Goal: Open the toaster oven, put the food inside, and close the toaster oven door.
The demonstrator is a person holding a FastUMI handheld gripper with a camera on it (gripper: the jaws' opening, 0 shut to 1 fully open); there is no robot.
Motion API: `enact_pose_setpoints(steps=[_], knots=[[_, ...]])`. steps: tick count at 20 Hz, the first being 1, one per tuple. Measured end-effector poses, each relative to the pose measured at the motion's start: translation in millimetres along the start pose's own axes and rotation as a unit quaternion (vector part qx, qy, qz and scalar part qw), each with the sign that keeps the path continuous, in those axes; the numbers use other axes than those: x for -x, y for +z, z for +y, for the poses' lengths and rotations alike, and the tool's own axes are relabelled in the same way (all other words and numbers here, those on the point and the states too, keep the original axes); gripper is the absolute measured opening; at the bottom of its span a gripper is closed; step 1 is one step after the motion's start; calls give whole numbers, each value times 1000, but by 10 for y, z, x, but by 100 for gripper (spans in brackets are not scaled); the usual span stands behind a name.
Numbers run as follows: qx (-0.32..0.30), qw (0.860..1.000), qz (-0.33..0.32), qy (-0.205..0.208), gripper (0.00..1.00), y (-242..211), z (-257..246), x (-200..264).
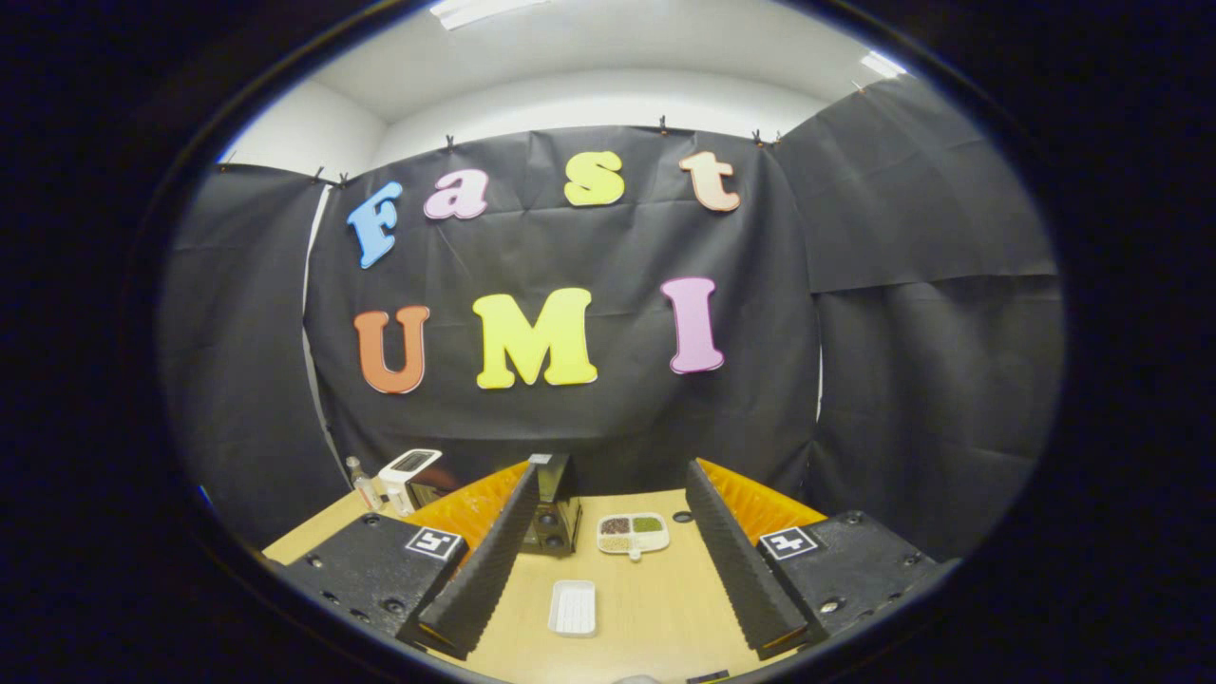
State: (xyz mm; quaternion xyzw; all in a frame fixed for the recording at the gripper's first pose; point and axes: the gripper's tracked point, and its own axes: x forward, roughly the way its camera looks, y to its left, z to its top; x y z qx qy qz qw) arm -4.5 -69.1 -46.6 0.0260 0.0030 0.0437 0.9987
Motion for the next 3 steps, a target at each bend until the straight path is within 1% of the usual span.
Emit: enact_pose_setpoints(steps=[3], knots=[[-1, 1000, 3, -5, 99, -33, -30, 12]])
